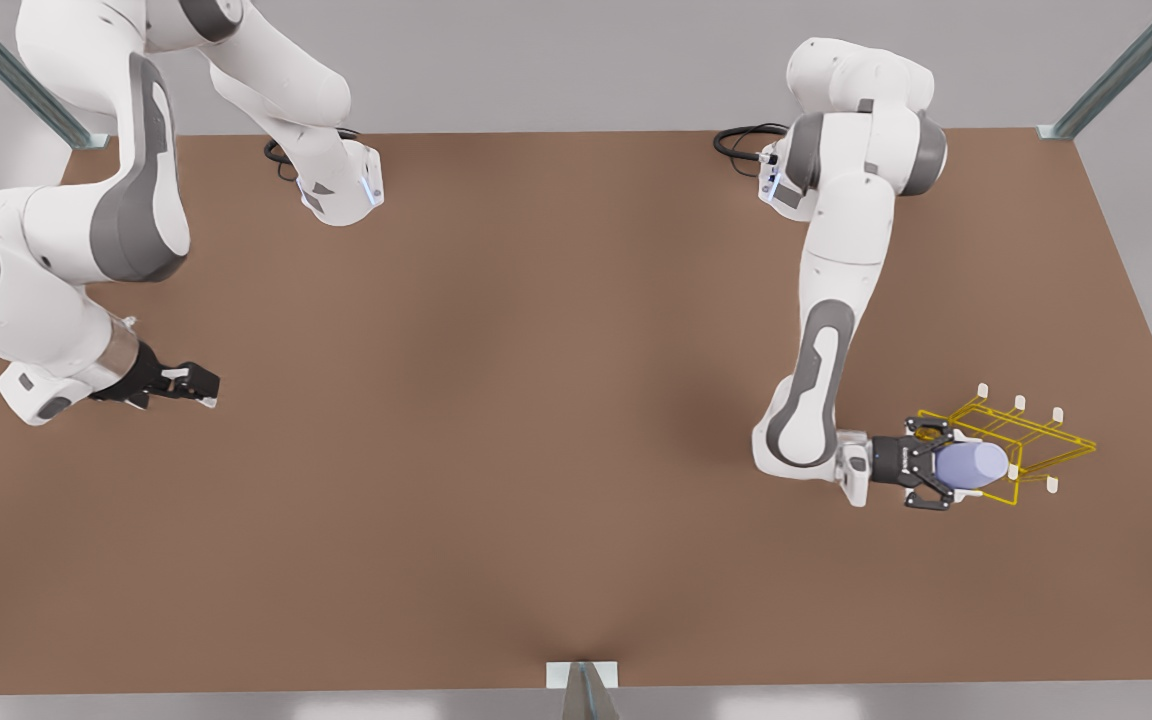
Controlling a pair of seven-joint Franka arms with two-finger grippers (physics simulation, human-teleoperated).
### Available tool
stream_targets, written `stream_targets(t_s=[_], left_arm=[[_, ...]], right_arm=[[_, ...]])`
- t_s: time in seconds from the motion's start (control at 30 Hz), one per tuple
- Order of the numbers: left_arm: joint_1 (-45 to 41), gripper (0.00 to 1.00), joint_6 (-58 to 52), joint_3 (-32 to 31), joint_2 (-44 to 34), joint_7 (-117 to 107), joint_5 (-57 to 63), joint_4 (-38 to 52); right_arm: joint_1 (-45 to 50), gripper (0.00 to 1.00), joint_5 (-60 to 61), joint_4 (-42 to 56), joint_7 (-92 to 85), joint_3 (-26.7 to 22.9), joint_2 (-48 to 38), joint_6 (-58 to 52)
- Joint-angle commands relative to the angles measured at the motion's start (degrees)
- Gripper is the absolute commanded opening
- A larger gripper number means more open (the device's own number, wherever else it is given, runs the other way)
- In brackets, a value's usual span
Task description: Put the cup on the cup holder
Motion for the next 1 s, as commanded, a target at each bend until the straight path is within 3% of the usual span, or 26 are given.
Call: stream_targets(t_s=[0.0, 0.3, 0.9, 0.97], left_arm=[[0.8, 0.81, 1.1, 0.1, 0.0, -8.5, 2.1, -0.2], [1.0, 0.81, 1.0, 0.2, -0.1, -14.2, 2.6, -5.2], [3.8, 0.81, 1.5, 0.2, 0.0, -16.8, 7.0, -7.1], [3.8, 1.00, 1.3, 0.2, 0.0, -16.3, 7.0, -7.1]], right_arm=[[-0.1, 1.00, -0.9, 0.1, -0.4, 0.0, -0.1, 0.1], [-0.1, 1.00, -0.8, 0.0, -0.5, 0.1, 0.2, 0.0], [-0.3, 1.00, -0.7, -0.5, -0.4, 0.0, 0.3, 0.5], [-0.3, 1.00, -0.6, -0.4, -0.3, 0.0, 0.3, 0.8]])
